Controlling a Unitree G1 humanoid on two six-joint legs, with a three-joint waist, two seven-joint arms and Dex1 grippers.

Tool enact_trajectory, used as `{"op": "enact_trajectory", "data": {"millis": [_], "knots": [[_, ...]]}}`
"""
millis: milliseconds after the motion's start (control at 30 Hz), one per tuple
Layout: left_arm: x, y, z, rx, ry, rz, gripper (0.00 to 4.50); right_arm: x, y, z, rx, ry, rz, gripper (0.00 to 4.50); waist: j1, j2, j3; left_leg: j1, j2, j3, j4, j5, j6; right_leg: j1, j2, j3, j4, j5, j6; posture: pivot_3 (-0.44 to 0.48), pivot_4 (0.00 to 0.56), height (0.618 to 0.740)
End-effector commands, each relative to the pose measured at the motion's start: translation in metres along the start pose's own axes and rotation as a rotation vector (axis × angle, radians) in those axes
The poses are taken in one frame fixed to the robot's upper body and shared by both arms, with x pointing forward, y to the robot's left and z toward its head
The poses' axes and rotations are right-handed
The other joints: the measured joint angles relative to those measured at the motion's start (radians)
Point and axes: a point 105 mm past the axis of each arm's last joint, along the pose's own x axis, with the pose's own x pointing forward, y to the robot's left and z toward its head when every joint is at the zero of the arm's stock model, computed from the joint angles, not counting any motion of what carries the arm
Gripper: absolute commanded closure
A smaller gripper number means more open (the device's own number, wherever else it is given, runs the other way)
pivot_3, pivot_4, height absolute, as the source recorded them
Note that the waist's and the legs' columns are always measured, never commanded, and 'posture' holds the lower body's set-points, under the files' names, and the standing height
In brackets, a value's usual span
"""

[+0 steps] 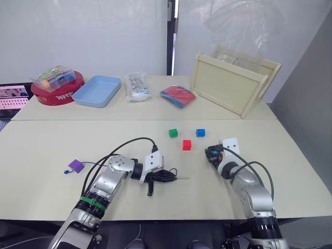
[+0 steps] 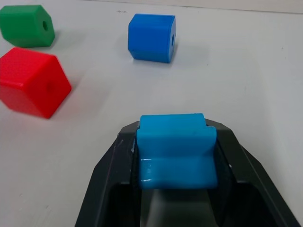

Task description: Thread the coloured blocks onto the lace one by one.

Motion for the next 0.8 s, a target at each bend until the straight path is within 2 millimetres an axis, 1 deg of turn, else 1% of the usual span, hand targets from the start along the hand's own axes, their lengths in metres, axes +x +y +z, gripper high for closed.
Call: {"op": "enact_trajectory", "data": {"millis": [33,67,167,267,333,400,467,533,633,733,767,800], "knots": [[0.006,-0.004,0.006,0.016,-0.022,-0.031,4.50,-0.024,0.017,0.022,0.008,-0.058,0.043,3.29,0.000,0.000,0.000,0.000,0.000,0.000,0.000,0.000,0.000,0.000,0.000,0.000,0.000,0.000,0.000,0.000,0.150,0.740],[0.007,-0.005,0.006,0.015,-0.023,-0.037,4.50,-0.031,0.021,0.020,0.025,-0.048,0.050,3.29,0.000,0.000,0.000,0.000,0.000,0.000,0.000,0.000,0.000,0.000,0.000,0.000,0.000,0.000,0.000,0.000,0.150,0.740],[0.010,-0.005,0.006,0.015,-0.029,-0.051,4.50,-0.046,0.031,0.016,0.079,-0.023,0.058,3.29,-0.001,0.000,0.000,0.000,0.000,0.000,0.000,0.000,0.000,0.000,0.000,0.000,0.000,0.000,0.000,0.000,0.150,0.740],[0.015,-0.006,0.008,0.025,-0.036,-0.083,4.50,-0.061,0.045,0.006,0.141,0.023,0.065,3.29,-0.001,0.000,0.000,0.000,0.000,0.000,0.000,0.000,0.000,0.000,0.000,0.000,0.000,0.000,0.000,0.000,0.150,0.740],[0.019,-0.005,0.010,0.028,-0.042,-0.091,4.50,-0.064,0.048,-0.003,0.193,0.049,0.046,3.29,-0.001,0.000,0.000,0.000,0.000,0.000,0.000,0.000,0.000,0.000,0.000,0.001,0.000,0.000,0.000,0.000,0.150,0.740],[0.021,-0.004,0.011,0.032,-0.043,-0.098,4.50,-0.064,0.050,-0.006,0.250,0.051,0.027,3.29,-0.001,0.000,0.000,0.000,0.000,0.000,0.000,0.000,0.000,0.000,0.000,0.001,0.000,0.000,0.000,0.000,0.150,0.740],[0.022,-0.003,0.012,0.036,-0.044,-0.105,4.50,-0.065,0.050,-0.008,0.264,0.058,0.024,3.29,-0.002,0.000,0.000,0.001,0.000,0.000,0.000,0.000,0.000,0.000,0.000,0.001,0.000,0.000,0.000,0.000,0.150,0.740],[0.023,-0.003,0.012,0.038,-0.045,-0.109,4.50,-0.067,0.051,-0.005,0.276,0.051,0.036,2.23,-0.002,0.000,0.000,0.000,0.000,0.000,0.000,0.000,0.000,0.000,0.000,0.001,0.000,0.000,0.000,0.000,0.150,0.740],[0.023,-0.004,0.012,0.038,-0.048,-0.112,4.50,-0.070,0.055,0.005,0.302,0.025,0.094,1.21,-0.001,0.000,0.000,0.000,0.000,0.000,0.000,0.000,0.000,0.000,0.000,0.001,0.000,0.000,0.000,0.000,0.150,0.740],[0.022,-0.005,0.012,0.035,-0.054,-0.116,4.50,-0.081,0.067,0.013,0.257,0.036,0.237,0.16,0.000,0.000,0.000,0.000,0.000,0.000,0.000,0.000,0.000,0.000,0.000,0.001,0.000,0.000,0.000,0.000,0.150,0.740],[0.021,-0.006,0.012,0.031,-0.061,-0.121,4.50,-0.085,0.068,0.016,0.249,0.035,0.272,0.01,0.000,0.000,0.000,0.000,0.000,0.000,0.000,0.000,0.000,0.000,0.000,0.001,0.000,0.000,0.000,0.000,0.150,0.740],[0.019,-0.007,0.011,0.028,-0.063,-0.123,4.50,-0.089,0.067,0.022,0.236,0.025,0.311,0.01,0.000,0.000,0.000,0.000,0.000,0.000,0.000,0.000,0.000,0.000,0.000,0.000,0.000,0.000,0.000,0.000,0.150,0.740]]}}
